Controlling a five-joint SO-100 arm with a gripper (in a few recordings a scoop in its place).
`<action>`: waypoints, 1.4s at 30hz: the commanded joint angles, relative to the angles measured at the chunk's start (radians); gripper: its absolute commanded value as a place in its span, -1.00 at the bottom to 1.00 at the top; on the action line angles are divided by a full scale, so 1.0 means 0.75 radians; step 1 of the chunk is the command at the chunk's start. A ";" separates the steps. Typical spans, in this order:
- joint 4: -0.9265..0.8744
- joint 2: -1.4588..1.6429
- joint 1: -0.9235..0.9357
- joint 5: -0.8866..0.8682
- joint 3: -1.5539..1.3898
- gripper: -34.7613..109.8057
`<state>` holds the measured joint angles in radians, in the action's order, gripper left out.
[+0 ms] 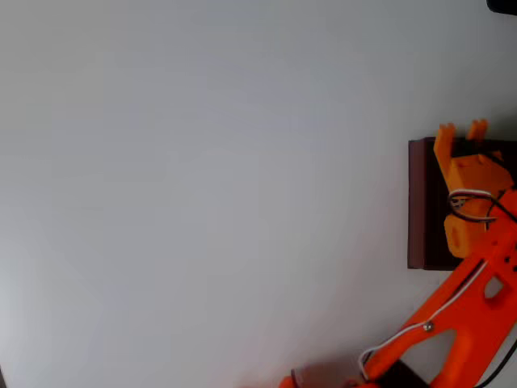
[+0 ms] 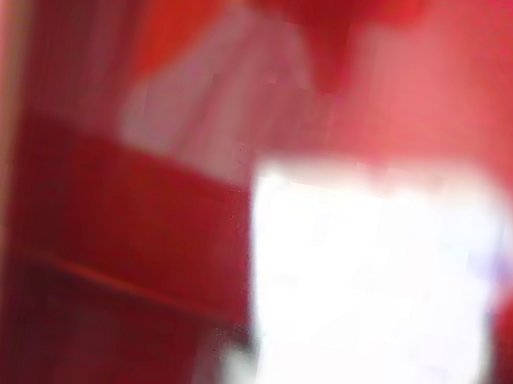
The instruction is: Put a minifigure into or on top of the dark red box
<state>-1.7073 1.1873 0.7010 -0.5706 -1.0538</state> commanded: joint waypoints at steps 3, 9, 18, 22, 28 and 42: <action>0.190 0.110 -0.053 -0.033 -0.186 -0.23; 0.178 0.186 -0.067 -0.010 -0.241 -0.30; 0.170 1.211 -0.444 0.229 -0.775 -0.52; 0.303 1.665 -0.824 0.374 -1.072 -0.52; 0.507 2.133 -1.448 0.499 -1.573 -0.52; 0.450 2.962 -2.346 0.695 -2.454 -0.50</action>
<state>-1.3223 3.3119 -0.9725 -0.0537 -2.8195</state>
